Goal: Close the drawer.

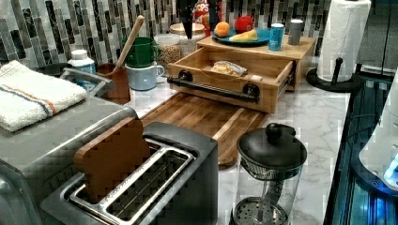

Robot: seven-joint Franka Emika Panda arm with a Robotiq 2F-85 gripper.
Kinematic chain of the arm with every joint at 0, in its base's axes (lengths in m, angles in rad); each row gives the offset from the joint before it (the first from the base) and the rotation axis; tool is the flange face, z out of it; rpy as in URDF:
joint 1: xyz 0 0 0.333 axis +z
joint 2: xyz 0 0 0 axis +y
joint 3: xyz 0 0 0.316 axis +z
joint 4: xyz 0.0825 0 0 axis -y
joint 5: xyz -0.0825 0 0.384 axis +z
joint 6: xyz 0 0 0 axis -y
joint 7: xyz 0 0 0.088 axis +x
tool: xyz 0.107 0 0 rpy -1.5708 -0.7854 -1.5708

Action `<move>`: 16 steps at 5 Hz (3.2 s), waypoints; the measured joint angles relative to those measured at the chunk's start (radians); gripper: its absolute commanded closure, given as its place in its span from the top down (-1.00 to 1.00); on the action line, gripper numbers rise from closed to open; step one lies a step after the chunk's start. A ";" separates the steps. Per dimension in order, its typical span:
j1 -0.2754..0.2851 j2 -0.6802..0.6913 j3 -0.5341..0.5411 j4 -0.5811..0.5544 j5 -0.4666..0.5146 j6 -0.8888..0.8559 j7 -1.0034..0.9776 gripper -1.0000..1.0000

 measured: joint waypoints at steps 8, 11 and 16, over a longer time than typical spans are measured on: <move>0.009 0.316 0.085 -0.068 0.058 0.225 -0.277 -1.00; 0.006 0.301 0.042 -0.131 0.001 0.414 -0.275 -1.00; -0.091 0.301 0.025 -0.119 0.045 0.393 -0.546 -1.00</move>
